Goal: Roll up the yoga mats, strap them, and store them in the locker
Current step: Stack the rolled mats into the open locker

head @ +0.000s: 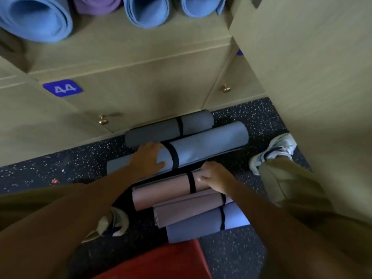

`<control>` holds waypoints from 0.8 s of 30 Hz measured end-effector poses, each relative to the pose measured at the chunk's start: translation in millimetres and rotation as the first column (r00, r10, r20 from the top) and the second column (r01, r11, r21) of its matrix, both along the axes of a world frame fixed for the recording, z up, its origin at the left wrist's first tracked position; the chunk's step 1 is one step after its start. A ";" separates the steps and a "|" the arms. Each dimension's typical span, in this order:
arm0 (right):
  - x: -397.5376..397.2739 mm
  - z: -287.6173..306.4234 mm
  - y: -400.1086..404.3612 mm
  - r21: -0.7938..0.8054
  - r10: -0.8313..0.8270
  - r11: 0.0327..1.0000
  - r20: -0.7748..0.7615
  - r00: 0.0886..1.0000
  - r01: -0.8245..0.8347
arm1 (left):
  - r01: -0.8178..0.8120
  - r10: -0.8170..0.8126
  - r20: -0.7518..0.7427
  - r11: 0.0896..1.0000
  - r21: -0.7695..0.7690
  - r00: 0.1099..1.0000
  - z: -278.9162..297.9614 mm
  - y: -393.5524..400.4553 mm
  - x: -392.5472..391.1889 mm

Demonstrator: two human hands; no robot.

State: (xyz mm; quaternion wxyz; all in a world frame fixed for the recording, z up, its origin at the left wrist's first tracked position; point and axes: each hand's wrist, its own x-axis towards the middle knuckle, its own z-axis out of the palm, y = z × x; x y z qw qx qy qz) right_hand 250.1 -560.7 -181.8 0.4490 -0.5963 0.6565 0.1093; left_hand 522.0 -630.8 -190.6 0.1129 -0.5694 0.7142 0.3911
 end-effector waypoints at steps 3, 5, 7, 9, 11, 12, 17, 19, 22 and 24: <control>-7.2 -23.1 17.7 0.069 0.039 0.997 -0.062 0.997 -0.035 | -0.031 0.029 0.087 0.999 0.022 0.996 -30.8 -0.4 6.4; -10.7 -36.4 24.3 0.058 0.065 0.996 -0.073 0.995 -0.061 | -0.054 0.049 0.135 0.998 0.034 0.990 -43.6 0.8 9.4; -12.5 -52.1 24.7 0.045 0.084 0.996 -0.073 0.994 -0.081 | -0.053 0.039 0.166 0.996 0.077 0.985 -58.0 1.4 11.5; -12.4 -65.2 19.9 0.031 0.123 0.992 -0.088 0.988 -0.121 | -0.029 0.010 0.184 0.994 0.106 0.983 -71.2 3.2 11.4; -11.5 -77.6 12.6 0.019 0.165 0.986 -0.094 0.982 -0.164 | -0.005 -0.015 0.201 0.995 0.099 0.980 -83.2 1.1 9.4; -11.1 -84.4 9.2 0.012 0.188 0.982 -0.092 0.978 -0.188 | 0.004 -0.021 0.208 0.997 0.083 0.978 -88.5 -1.1 8.0; -7.7 -116.3 -6.3 0.052 0.348 0.938 -0.114 0.931 -0.344 | 0.065 -0.066 0.278 0.998 0.015 0.958 -104.3 -14.9 4.2; -6.8 -125.9 -11.2 0.045 0.423 0.906 -0.159 0.892 -0.422 | 0.103 -0.099 0.310 0.995 0.002 0.946 -107.4 -16.3 2.3; -5.2 -137.4 -18.0 0.073 0.503 0.863 -0.187 0.844 -0.499 | 0.121 -0.115 0.329 0.993 0.002 0.937 -113.4 -15.6 0.4; -4.0 -141.3 -20.3 0.098 0.539 0.842 -0.185 0.822 -0.531 | 0.118 -0.108 0.327 0.993 -0.013 0.939 -114.7 -15.8 0.5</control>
